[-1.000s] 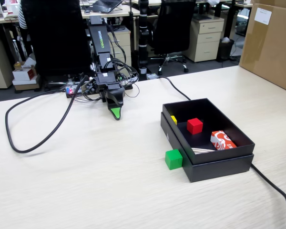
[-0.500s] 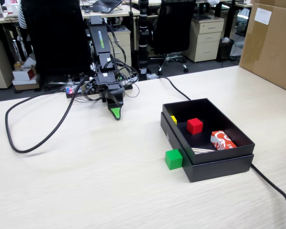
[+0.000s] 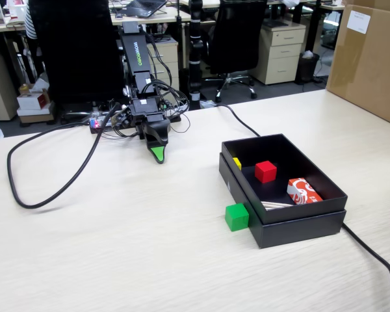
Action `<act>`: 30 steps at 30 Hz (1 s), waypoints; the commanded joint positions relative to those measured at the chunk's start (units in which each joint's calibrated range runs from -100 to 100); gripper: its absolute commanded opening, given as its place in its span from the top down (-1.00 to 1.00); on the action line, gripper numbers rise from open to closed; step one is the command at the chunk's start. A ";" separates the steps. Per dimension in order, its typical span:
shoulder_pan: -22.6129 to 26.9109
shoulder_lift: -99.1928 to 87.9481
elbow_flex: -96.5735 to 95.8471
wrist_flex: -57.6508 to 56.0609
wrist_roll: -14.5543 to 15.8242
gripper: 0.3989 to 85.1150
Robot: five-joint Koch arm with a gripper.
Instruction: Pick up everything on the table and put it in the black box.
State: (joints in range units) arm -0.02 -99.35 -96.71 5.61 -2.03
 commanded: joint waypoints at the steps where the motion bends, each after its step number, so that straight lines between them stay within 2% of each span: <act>1: -0.05 0.84 -0.66 -1.94 -0.29 -0.14; 9: -0.15 1.19 0.43 -2.29 -0.10 -0.14; 11: -0.15 1.19 3.79 -7.73 0.10 -0.13; 16: 0.24 3.25 16.84 -20.52 2.83 -0.11; 25: 1.51 22.19 56.01 -44.02 7.23 -0.10; 27: 3.17 36.19 74.86 -54.73 7.23 -0.10; 28: 3.81 43.07 83.57 -59.31 8.30 -0.10; 30: 4.05 49.61 90.91 -61.55 9.43 -0.10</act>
State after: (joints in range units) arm 3.54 -56.38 -15.38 -52.23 5.84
